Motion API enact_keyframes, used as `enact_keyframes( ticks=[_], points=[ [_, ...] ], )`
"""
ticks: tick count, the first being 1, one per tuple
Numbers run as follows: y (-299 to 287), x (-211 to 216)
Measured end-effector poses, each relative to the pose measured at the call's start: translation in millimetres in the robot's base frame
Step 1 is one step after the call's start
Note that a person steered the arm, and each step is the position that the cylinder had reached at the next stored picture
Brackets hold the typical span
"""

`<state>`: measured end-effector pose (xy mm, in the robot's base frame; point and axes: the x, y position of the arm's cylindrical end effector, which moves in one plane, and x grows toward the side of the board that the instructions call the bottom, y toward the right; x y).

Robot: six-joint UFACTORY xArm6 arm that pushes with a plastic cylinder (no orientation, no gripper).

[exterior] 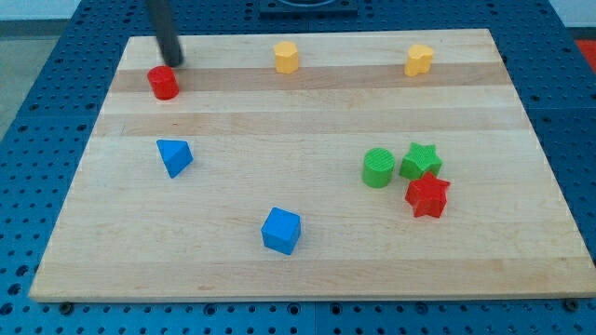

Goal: Slide the red circle at the top side of the blue cube

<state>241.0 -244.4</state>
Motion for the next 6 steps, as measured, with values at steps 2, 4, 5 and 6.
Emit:
enact_keyframes(
  ticks=[2,4,5,6],
  points=[
    [-35,11],
    [33,66],
    [69,71],
    [103,76]
  ],
)
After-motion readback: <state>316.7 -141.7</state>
